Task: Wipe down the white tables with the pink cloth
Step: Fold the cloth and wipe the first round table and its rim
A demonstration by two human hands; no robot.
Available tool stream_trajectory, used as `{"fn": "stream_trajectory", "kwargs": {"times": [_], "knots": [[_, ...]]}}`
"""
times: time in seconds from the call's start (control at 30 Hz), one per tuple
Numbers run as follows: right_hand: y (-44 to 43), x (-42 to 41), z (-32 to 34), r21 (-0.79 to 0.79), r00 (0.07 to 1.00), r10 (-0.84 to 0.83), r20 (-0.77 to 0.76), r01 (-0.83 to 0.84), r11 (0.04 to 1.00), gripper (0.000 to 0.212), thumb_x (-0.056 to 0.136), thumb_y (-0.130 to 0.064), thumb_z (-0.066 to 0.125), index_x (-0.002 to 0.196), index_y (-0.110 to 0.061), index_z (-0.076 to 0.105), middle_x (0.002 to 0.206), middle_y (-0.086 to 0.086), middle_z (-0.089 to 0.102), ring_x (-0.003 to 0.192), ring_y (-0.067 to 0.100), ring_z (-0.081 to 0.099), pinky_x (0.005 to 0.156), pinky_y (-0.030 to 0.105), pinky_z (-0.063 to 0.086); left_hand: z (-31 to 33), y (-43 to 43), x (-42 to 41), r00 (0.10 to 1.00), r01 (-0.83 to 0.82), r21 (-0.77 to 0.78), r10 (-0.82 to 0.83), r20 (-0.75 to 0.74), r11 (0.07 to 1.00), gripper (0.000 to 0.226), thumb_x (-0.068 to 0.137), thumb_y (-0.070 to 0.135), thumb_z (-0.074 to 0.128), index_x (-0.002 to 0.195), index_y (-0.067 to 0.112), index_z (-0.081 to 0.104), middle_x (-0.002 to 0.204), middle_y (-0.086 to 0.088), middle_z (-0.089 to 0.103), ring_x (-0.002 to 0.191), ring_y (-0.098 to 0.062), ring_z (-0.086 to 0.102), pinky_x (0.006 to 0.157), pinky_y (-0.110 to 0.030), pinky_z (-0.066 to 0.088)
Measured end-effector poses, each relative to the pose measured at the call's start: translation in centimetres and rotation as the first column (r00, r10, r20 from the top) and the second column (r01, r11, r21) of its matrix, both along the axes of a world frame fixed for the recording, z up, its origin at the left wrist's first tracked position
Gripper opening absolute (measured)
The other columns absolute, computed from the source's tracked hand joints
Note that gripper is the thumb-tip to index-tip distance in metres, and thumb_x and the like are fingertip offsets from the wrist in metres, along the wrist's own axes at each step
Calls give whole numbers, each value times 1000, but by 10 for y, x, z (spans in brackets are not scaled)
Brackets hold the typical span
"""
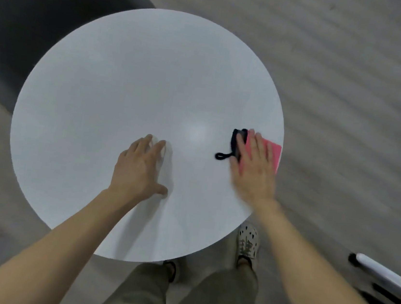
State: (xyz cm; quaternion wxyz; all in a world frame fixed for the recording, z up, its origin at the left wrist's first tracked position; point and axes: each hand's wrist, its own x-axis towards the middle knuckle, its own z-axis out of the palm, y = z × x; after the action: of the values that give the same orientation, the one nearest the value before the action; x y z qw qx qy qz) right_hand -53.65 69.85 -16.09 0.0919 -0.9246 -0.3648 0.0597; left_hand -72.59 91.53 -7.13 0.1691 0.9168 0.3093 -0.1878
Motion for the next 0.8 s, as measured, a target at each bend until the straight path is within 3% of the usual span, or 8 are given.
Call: {"fn": "stream_trajectory", "kwargs": {"times": [0.1,0.2,0.27,0.33,0.47,0.6,0.7,0.8], "knots": [[13,-79,-8,127,967,250,-52,-242,962,66,113,-42,44,172,-22,25,181,7,15,168,28,11,133,56,18,3,-12,17,995,-83,20,84,-46,996,138,65,47,103,174,27,21,180,-10,16,165,-33,20,128,-49,32],[-24,-99,-14,149,640,765,-74,-751,643,63,116,-50,39,173,-28,24,183,0,9,169,22,2,136,54,11,5,-24,33,988,-145,58,148,-45,988,106,84,9,77,173,25,23,179,-13,19,164,-35,22,125,-51,35],[-37,-48,-16,176,475,878,-60,-861,478,61,116,-49,41,172,-30,27,182,-2,13,169,20,3,136,52,10,7,-32,47,973,-228,49,229,-37,973,101,85,4,70,173,26,25,179,-12,20,163,-35,23,124,-52,36],[-36,28,-15,136,508,860,-41,-850,509,61,115,-49,43,172,-31,28,181,-2,16,169,20,7,136,51,13,8,-39,64,950,-305,36,307,-51,952,113,81,18,88,173,30,23,180,-9,19,164,-34,22,122,-53,38],[-13,148,-6,71,775,632,28,-632,772,62,115,-48,45,171,-28,31,180,3,21,168,24,15,133,54,21,4,-62,88,902,-416,-11,411,-133,909,142,57,43,108,170,33,22,172,-3,22,158,-31,27,112,-52,52],[-8,71,-17,157,881,473,-5,-466,871,65,114,-49,37,173,-25,25,182,8,13,169,27,6,135,56,14,-2,-74,92,905,-401,59,405,-132,914,140,55,40,109,167,30,26,160,-1,28,148,-29,36,100,-48,57],[-37,13,-22,209,440,895,-76,-870,446,63,114,-49,43,171,-25,32,182,6,15,169,25,4,135,56,13,-1,-72,91,904,-398,72,404,-140,915,141,57,43,108,170,30,24,161,-2,28,147,-29,37,102,-47,56],[-21,67,-23,241,56,997,-56,-968,68,58,113,-45,48,168,-27,39,180,1,23,169,22,9,136,52,11,-5,-70,90,904,-396,84,404,-138,914,144,54,45,108,170,32,24,166,-2,25,150,-29,35,103,-50,57]]}}
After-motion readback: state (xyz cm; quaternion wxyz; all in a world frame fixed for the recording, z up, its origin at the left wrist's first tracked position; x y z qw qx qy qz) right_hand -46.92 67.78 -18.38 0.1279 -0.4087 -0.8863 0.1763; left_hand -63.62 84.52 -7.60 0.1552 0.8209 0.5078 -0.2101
